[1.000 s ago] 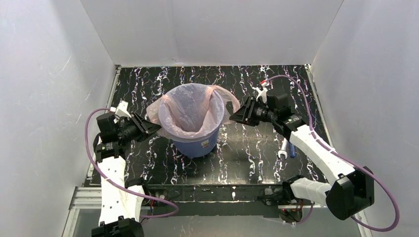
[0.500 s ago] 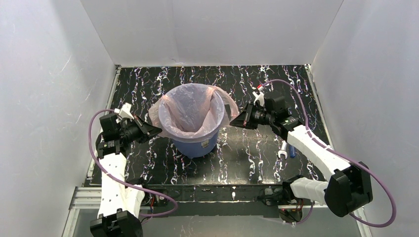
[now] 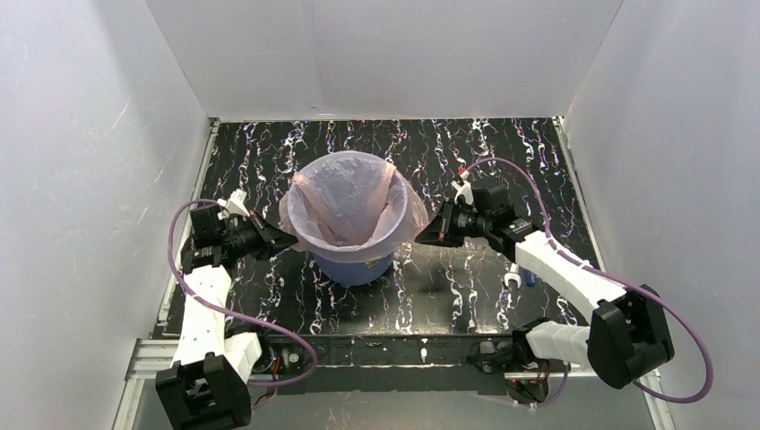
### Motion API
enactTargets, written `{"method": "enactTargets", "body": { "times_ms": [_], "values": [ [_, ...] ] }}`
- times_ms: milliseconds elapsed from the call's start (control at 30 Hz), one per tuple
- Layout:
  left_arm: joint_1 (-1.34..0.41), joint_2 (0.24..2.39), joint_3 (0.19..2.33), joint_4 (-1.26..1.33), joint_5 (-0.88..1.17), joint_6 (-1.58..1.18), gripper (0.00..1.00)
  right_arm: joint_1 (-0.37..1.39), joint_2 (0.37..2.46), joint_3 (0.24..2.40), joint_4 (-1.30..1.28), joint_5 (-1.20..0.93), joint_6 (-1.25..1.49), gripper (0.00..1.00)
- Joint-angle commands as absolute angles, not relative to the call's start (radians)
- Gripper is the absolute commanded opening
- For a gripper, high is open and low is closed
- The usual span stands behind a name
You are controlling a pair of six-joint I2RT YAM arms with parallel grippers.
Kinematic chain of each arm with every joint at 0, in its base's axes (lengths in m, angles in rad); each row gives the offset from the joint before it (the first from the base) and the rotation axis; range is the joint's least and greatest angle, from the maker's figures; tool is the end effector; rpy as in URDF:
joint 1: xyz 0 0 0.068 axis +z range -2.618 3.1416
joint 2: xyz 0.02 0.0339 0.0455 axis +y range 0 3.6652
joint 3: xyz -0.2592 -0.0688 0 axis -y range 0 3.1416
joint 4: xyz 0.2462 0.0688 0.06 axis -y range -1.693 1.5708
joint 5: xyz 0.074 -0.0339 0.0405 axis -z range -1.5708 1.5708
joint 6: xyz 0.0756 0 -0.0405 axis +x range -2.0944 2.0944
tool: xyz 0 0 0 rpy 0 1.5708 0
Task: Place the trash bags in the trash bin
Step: Adjust the trash bag in the trash bin.
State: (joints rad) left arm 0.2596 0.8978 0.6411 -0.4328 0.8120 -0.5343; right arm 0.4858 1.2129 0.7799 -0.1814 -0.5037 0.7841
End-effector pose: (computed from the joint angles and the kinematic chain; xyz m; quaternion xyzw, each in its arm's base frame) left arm 0.2161 0.0006 0.2315 -0.1659 0.8315 -0.4075 0.3393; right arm 0.2416 0.1688 0.2266 0.0144 0.8673 0.4425 0.2276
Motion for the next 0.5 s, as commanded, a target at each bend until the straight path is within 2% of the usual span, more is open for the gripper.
{"method": "enactTargets", "body": {
  "times_ms": [0,133,200,267,300,333,367,433,467],
  "values": [
    [0.212,0.938,0.674,-0.383,0.811,-0.543,0.00,0.500,1.168,0.715,-0.074,-0.509,0.857,0.13],
    [0.115,0.967,0.684,-0.377,0.719,-0.549,0.00,0.500,1.167,0.729,-0.084,-0.493,0.852,0.17],
    [0.110,0.963,0.670,-0.381,0.694,-0.555,0.00,0.500,1.167,0.752,-0.117,-0.479,0.836,0.22],
    [0.110,0.932,0.653,-0.388,0.655,-0.559,0.00,0.500,1.160,0.791,-0.175,-0.449,0.796,0.32],
    [0.109,0.917,0.645,-0.386,0.647,-0.563,0.03,0.500,1.155,0.806,-0.206,-0.430,0.778,0.38],
    [0.109,0.904,0.646,-0.395,0.643,-0.559,0.15,0.500,1.150,0.820,-0.237,-0.408,0.766,0.44],
    [0.109,0.897,0.655,-0.420,0.628,-0.545,0.21,0.500,1.140,0.833,-0.266,-0.385,0.748,0.48],
    [0.109,0.865,0.669,-0.480,0.578,-0.517,0.29,0.500,1.113,0.853,-0.313,-0.344,0.720,0.52],
    [0.109,0.844,0.675,-0.507,0.550,-0.504,0.41,0.500,1.096,0.864,-0.342,-0.311,0.709,0.53]
  ]
}}
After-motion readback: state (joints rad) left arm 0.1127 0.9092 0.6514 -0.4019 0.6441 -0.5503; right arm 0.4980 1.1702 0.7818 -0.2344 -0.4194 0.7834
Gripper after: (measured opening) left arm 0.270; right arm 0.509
